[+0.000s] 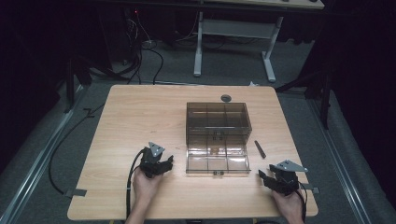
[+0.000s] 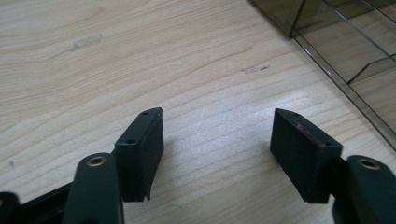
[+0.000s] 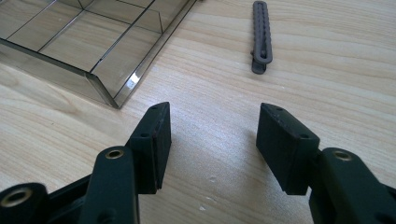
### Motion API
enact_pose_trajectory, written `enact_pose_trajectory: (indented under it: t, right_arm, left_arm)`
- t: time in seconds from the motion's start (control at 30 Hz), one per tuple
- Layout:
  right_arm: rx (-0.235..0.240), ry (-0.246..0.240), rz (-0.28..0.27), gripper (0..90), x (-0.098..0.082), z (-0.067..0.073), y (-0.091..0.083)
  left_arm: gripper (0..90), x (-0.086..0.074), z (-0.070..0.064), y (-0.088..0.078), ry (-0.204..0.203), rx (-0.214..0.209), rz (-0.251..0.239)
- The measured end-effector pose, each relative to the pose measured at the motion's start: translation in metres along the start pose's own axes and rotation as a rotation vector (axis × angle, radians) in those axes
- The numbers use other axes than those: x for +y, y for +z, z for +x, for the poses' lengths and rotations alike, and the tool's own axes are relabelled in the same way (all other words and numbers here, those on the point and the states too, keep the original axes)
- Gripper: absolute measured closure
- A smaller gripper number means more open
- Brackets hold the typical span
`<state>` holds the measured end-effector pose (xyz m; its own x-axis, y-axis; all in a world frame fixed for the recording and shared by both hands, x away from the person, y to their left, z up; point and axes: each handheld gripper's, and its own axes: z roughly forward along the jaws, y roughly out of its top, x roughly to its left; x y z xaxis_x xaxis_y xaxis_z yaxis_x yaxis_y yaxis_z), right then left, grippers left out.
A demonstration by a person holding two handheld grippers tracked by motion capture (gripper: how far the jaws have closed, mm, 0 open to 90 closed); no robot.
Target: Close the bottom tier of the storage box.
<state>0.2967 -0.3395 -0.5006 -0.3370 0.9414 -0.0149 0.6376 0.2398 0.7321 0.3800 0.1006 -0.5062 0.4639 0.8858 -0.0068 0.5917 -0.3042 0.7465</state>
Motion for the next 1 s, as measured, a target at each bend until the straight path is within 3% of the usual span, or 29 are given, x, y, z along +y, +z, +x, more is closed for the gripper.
enact_pose_trajectory:
  t: [0.27, 0.47, 1.0]
  right_arm:
    - [-0.001, 0.006, 0.02, 48.3, 0.007, -0.003, 0.004]
    - [0.0, 0.008, 0.009, 52.0, 0.013, -0.004, -0.003]
    - [0.002, 0.042, 0.061, 63.0, 0.048, -0.024, -0.008]
  left_arm:
    - [32.0, 0.0, 0.0, 0.0, -0.009, -0.006, 0.002]
    - [30.6, 0.0, -0.001, 0.0, -0.008, -0.007, 0.005]
    - [28.7, 0.0, -0.001, 0.0, -0.005, -0.01, 0.007]
